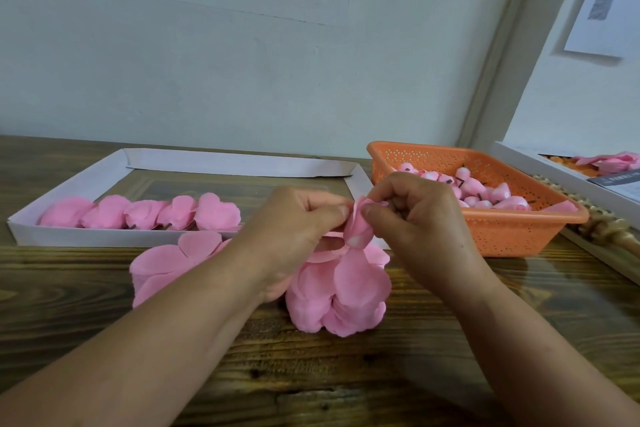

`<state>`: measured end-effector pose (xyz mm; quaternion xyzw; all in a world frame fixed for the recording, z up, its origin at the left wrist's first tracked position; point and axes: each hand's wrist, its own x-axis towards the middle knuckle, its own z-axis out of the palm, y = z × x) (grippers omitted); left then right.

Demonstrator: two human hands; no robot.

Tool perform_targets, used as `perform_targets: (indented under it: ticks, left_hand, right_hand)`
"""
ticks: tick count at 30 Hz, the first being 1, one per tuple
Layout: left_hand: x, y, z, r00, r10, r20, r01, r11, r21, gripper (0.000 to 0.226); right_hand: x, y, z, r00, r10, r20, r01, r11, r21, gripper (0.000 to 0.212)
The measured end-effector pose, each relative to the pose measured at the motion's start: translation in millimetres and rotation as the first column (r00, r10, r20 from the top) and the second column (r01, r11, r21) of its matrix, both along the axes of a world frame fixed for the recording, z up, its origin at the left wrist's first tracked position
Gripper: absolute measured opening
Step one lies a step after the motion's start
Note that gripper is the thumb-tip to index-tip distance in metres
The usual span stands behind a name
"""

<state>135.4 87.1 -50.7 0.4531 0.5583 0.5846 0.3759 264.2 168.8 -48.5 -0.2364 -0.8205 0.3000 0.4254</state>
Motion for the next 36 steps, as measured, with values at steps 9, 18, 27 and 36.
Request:
perform_targets:
  ticks: [9, 18, 27, 36]
  left_hand:
    - [0.6, 0.1, -3.2, 0.988, -0.080, 0.135, 0.080, 0.997, 0.002, 0.010]
    - [0.4, -0.3, -5.1, 0.989, -0.083, 0.124, 0.086, 0.996, -0.014, 0.019]
    - [4.7, 1.2, -6.2, 0.975, -0.101, 0.197, 0.109, 0.993, -0.032, 0.014]
    - [3.7, -1.7, -3.7, 0.922, -0.182, 0.341, 0.208, 0.977, -0.041, 0.018]
  right_hand:
    - [1.6, -2.4, 2.8, 0.993, 0.113, -0.021, -0.114, 0.987, -0.109, 0.014]
    - [5.0, 0.8, 4.4, 0.983, 0.183, 0.004, -0.178, 0.964, -0.199, 0.008]
    - [4.9, 1.2, 4.9, 0.986, 0.168, 0.007, -0.163, 0.966, -0.201, 0.010]
    - [2.9, 0.5, 2.7, 0.985, 0.167, -0.042, -0.172, 0.960, -0.222, 0.008]
